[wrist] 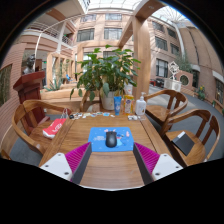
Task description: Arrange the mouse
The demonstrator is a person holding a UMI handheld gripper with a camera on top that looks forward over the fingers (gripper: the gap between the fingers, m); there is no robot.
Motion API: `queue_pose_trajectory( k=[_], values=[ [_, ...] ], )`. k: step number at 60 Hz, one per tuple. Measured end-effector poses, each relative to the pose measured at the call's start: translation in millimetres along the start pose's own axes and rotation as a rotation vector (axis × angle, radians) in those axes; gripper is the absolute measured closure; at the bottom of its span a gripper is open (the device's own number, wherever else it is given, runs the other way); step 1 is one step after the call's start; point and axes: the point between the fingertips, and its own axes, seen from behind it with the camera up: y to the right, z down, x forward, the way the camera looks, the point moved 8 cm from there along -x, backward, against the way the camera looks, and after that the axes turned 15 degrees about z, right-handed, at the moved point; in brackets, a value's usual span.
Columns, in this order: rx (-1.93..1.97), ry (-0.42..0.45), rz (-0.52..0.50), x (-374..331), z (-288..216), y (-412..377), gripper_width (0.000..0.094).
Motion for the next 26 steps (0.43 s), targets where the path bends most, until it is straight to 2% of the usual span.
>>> queue_pose_trajectory(
  k=[7, 8, 13, 26],
  values=[
    [0.015, 0.000, 0.007, -30, 5, 8, 0.0081],
    [0.014, 0.000, 0.002, -9, 1, 11, 0.0083],
    [0.005, 0.004, 0.009, -30, 8, 12, 0.0079],
    [-0.023, 0.003, 0.007, -25, 11, 16, 0.0080]
  ],
)
